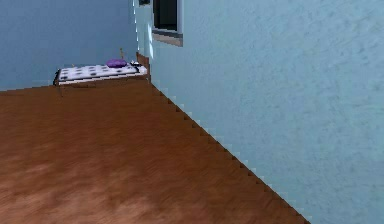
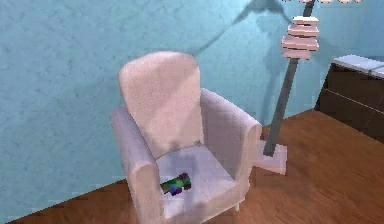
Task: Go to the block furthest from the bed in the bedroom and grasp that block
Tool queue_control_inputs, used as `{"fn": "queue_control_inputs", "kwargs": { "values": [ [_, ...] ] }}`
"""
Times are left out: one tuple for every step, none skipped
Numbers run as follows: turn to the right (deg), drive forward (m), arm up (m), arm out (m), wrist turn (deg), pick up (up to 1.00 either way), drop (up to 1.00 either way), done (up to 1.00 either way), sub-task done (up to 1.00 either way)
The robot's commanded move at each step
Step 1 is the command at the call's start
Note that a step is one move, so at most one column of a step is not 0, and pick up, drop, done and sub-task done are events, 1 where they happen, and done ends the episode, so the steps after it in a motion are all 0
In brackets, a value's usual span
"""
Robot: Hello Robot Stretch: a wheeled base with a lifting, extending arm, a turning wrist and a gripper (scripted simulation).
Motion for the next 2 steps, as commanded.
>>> {"fn": "queue_control_inputs", "kwargs": {
  "values": [
    [0.0,0.00,0.00,0.44,0.0,0.00,0.00,0.00,0.00],
    [0.0,0.00,0.00,0.00,45.0,0.00,0.00,0.00,0.00]
  ]
}}
